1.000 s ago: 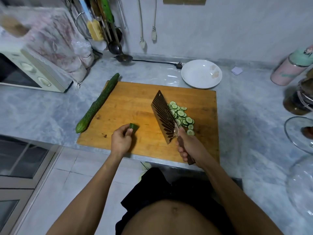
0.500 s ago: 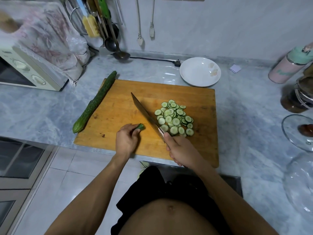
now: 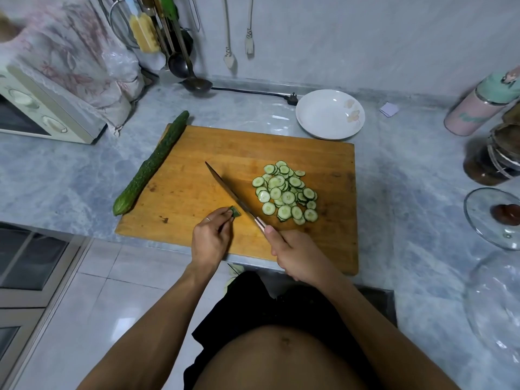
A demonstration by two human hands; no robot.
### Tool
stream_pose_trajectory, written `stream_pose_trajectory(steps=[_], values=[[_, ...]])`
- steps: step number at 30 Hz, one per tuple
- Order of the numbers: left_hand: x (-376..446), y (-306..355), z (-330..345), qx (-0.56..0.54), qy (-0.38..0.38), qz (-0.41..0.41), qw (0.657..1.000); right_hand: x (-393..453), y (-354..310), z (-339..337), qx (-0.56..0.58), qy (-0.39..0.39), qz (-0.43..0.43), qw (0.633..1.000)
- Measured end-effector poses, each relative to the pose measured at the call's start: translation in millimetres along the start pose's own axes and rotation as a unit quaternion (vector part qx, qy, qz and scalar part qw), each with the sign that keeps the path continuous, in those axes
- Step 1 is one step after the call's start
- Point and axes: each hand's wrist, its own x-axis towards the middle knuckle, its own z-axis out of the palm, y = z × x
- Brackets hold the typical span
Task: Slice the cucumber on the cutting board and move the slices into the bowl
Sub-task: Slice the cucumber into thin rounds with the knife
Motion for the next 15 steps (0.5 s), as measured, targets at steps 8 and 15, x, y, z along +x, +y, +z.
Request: stream_pose_trajectory(steps=[8,15], values=[[-5.3,-0.9,2.0,-0.006,0.000,0.005,1.000,-4.5,-4.2,0.2,-0.060,-0.005,-0.037,0.997],[-9.7,7.5,8.1,0.005,0.018,-0.008,1.000,-4.8,-6.5,-1.3,-0.091,-0.018,-0.036,0.995]])
